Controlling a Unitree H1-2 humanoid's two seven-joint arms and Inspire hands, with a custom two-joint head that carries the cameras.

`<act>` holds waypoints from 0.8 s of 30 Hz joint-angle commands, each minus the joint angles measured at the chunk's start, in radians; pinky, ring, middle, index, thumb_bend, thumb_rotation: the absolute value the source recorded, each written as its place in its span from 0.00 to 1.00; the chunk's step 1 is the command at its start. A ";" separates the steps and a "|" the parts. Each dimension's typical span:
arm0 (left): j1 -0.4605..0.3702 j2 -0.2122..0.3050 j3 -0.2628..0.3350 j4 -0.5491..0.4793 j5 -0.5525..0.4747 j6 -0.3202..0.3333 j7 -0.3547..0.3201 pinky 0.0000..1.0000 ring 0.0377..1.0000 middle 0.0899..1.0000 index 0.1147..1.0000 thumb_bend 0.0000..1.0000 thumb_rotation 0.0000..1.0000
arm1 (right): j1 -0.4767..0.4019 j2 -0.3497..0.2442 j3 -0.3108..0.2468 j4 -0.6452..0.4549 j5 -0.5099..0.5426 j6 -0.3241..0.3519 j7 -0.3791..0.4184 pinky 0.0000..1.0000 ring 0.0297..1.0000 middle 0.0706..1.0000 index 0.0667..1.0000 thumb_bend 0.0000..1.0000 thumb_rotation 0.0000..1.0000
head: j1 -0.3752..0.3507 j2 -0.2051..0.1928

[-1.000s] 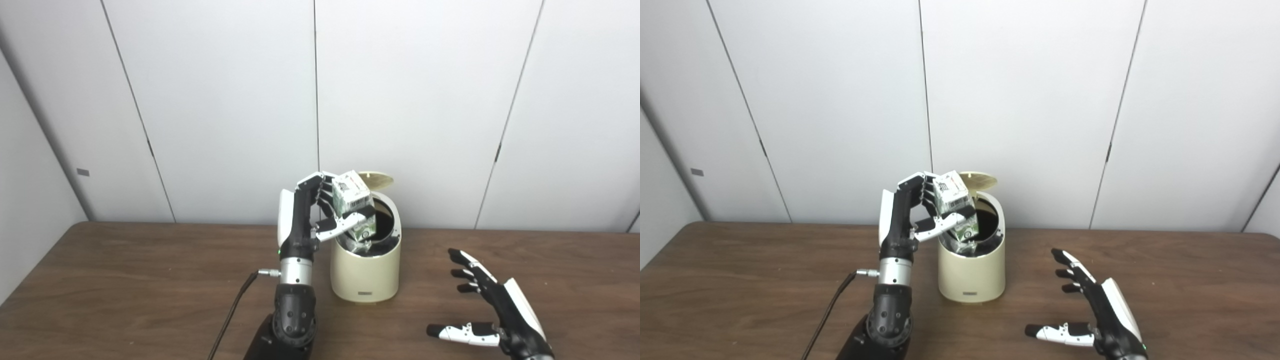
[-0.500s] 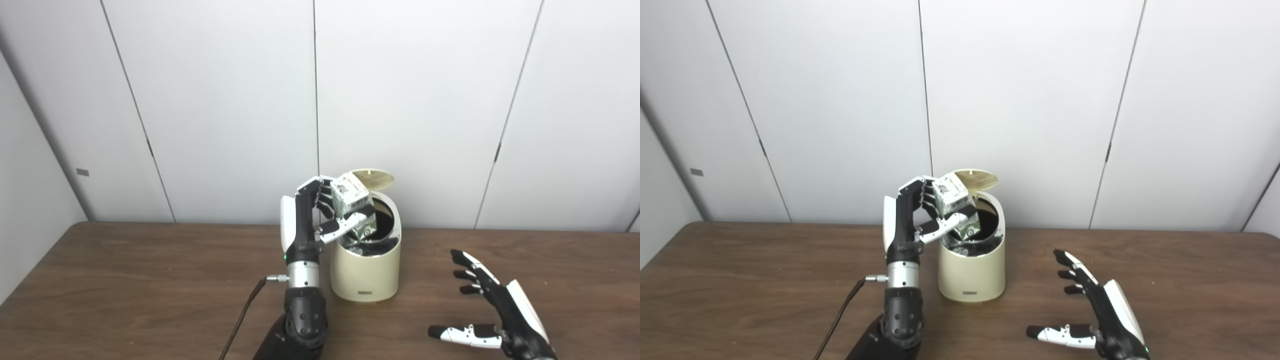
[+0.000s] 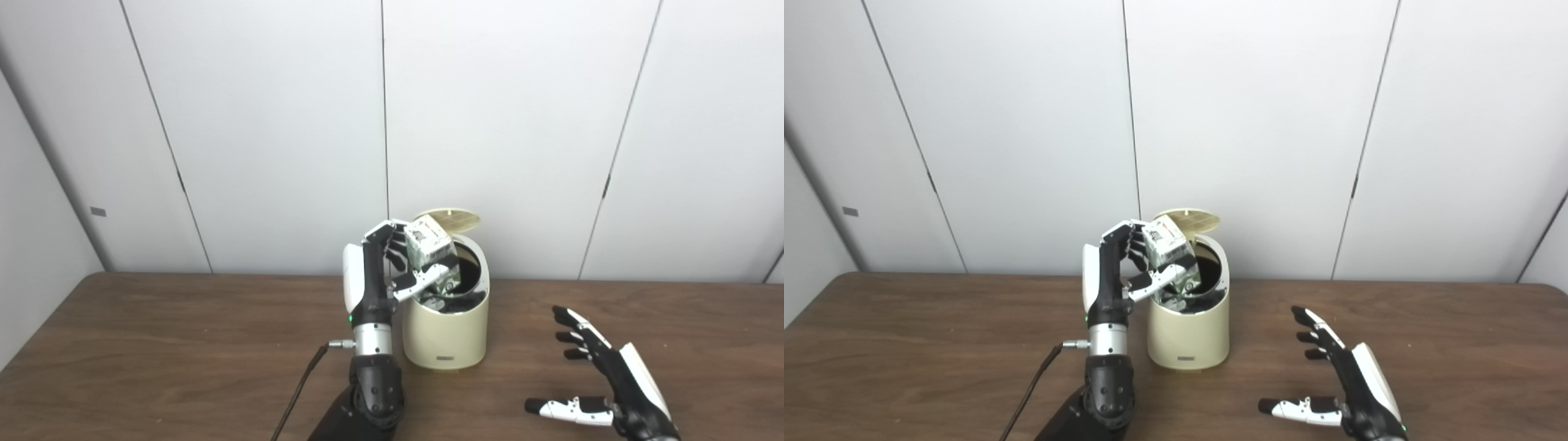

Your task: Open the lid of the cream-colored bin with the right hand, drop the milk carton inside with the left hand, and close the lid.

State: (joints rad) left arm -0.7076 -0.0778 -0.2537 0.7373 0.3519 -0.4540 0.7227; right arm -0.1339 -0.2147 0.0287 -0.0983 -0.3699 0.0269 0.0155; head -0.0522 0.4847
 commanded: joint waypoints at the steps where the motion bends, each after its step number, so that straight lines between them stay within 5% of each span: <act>1: -0.034 -0.017 -0.022 0.001 0.026 -0.016 -0.023 0.28 0.33 0.37 0.44 0.52 0.00 | -0.032 -0.010 -0.011 -0.025 0.010 -0.042 -0.019 0.72 0.81 0.88 0.88 0.80 0.19 | 0.000 0.001; 11: -0.024 0.000 -0.024 -0.013 0.031 -0.011 -0.101 0.29 0.37 0.39 0.44 0.53 0.00 | -0.038 -0.012 -0.014 -0.024 0.022 -0.041 -0.017 0.71 0.82 0.89 0.88 0.81 0.20 | 0.002 0.008; 16: -0.017 0.018 -0.019 -0.021 0.040 -0.002 -0.149 0.39 0.46 0.43 0.46 0.52 0.00 | -0.039 -0.007 -0.011 -0.028 0.013 -0.035 -0.022 0.70 0.81 0.88 0.87 0.81 0.18 | 0.006 0.012; 19: -0.008 0.023 -0.012 -0.036 0.044 0.004 -0.162 0.42 0.49 0.52 0.58 0.83 0.14 | -0.038 -0.007 -0.009 -0.032 0.014 -0.031 -0.020 0.69 0.80 0.88 0.88 0.80 0.17 | 0.009 0.014; 24: -0.003 0.028 -0.002 -0.045 0.062 -0.005 -0.149 0.43 0.51 0.56 0.62 0.88 0.17 | -0.037 -0.007 -0.009 -0.034 0.013 -0.025 -0.019 0.70 0.81 0.88 0.88 0.80 0.16 | 0.013 0.018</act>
State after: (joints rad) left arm -0.6956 -0.0357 -0.2485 0.7009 0.3932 -0.4559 0.6057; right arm -0.1389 -0.2172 0.0239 -0.0993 -0.3565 0.0276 0.0103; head -0.0399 0.4985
